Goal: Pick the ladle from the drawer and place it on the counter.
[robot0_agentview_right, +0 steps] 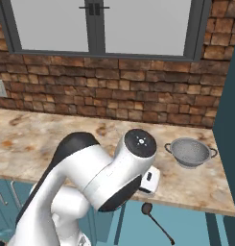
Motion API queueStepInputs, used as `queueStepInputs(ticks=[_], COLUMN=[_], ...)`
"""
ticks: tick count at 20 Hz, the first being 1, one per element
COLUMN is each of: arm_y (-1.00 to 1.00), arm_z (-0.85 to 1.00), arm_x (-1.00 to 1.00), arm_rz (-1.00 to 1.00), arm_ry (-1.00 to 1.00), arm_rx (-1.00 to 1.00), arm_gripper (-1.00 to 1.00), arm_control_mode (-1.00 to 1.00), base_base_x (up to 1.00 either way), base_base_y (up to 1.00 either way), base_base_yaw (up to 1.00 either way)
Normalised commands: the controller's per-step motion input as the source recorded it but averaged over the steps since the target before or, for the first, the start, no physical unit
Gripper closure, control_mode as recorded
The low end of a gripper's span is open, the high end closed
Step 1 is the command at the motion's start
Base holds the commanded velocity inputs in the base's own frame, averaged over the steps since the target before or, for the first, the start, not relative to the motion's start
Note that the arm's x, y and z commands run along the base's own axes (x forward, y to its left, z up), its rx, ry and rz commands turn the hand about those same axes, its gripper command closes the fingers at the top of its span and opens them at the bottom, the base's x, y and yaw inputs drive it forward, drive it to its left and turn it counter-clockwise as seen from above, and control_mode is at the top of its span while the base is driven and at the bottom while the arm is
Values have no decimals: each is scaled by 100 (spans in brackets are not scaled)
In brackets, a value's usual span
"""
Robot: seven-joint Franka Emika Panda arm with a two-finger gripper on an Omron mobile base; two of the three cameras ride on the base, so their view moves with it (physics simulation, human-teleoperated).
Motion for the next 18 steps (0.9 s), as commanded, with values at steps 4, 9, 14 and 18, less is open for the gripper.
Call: queueStepInputs(ticks=[4,9,14,18], arm_y=[-100,-99,-62,-34], arm_z=[-38,-63,-88,-89], arm_x=[-12,0,19,58], arm_rz=[0,0,1,6], arm_ry=[35,31,3,3], arm_rx=[0,-1,-6,-11], arm_gripper=[-100,-100,-100,-100], arm_control_mode=[-100,-100,-100,-100], base_base_x=[0,0,0,0], base_base_y=[0,0,0,0], base_base_yaw=[0,0,0,0])
